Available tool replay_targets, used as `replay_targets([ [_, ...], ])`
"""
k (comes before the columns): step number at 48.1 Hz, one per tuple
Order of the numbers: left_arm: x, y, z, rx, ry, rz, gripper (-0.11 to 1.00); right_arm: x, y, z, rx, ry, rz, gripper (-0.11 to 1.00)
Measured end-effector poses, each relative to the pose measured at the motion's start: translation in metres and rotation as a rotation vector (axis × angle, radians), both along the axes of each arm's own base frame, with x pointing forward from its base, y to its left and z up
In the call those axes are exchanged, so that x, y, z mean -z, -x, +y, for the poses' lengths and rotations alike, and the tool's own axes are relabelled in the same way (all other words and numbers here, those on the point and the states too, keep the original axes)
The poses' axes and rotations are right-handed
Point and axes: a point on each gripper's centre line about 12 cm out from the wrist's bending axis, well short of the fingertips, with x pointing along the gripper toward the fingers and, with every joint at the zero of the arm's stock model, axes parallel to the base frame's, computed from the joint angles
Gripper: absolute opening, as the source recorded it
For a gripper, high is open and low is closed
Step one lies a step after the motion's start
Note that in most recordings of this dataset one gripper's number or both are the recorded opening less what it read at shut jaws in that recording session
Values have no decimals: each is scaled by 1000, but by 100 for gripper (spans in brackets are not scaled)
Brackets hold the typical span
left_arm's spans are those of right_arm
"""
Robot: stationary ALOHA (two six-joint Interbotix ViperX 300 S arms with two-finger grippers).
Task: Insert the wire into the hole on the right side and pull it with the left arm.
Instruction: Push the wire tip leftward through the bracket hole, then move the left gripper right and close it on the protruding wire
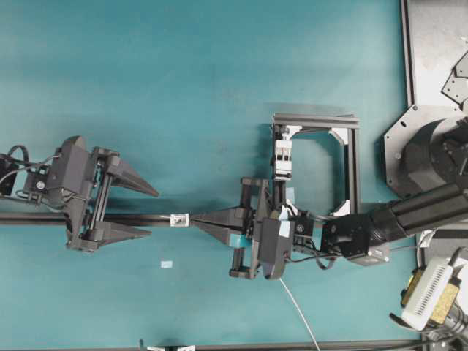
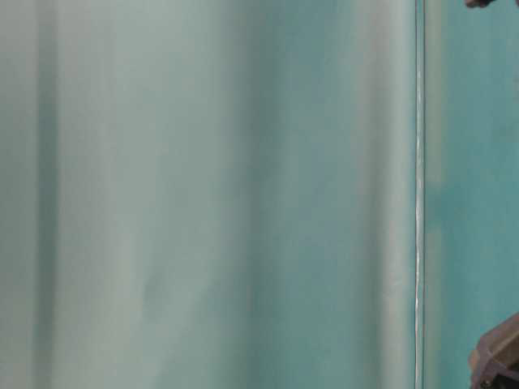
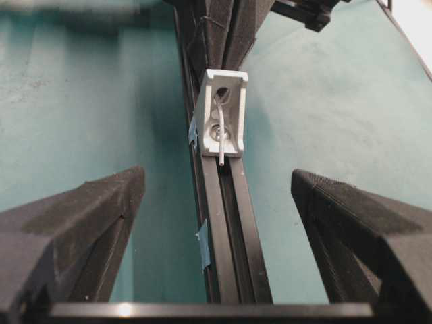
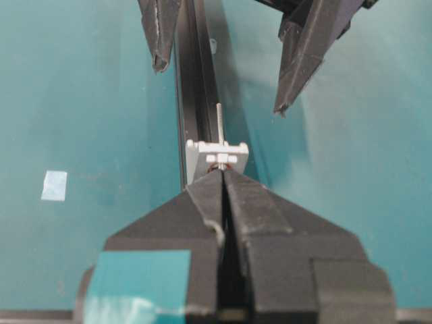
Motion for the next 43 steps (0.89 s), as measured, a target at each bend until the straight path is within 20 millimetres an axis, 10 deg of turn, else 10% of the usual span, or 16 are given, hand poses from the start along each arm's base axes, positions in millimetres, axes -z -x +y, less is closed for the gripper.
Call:
replay_targets([
  [43, 1, -22, 2, -54, 102, 115, 72, 1, -2, 1, -4, -1, 14, 1],
])
